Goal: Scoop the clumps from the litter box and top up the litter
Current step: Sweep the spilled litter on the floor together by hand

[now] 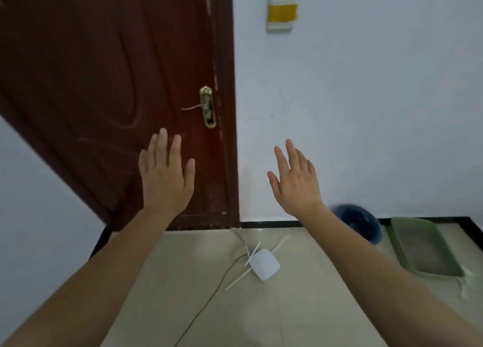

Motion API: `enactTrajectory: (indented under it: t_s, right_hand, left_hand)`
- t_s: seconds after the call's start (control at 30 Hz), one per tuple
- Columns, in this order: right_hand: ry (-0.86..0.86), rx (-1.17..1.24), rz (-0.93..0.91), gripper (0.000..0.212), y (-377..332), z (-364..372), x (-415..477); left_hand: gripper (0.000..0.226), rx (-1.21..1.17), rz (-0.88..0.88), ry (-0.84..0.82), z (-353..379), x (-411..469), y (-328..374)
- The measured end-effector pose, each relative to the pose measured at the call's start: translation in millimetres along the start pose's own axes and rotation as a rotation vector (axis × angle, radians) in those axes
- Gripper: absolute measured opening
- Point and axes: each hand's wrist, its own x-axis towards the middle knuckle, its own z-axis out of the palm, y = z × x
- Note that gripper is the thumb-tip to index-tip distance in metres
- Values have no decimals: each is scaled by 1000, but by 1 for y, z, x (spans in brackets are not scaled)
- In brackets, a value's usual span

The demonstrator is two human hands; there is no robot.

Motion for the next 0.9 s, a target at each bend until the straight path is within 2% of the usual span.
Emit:
enactTrajectory:
  t_s: [0.1,0.3,0.5,0.7,0.9]
  right_hand:
    - [-11,-26,163,64,82,4,0]
    - [-155,-125,432,67,201,26,-29]
    - [-184,-287,713,69,321,-19,-81]
    - [-83,-360,975,65,435,-55,-151]
    - [-143,-252,1040,65,565,0,-218]
  left_hand:
    - [55,-63,143,-40,41,45,75]
    - [59,-224,405,-216,152,87,206]
    - [61,-371,653,-380,214,109,373]
    - [61,-470,824,-418,234,97,533]
    - [59,-433,855,-474,304,48,660]
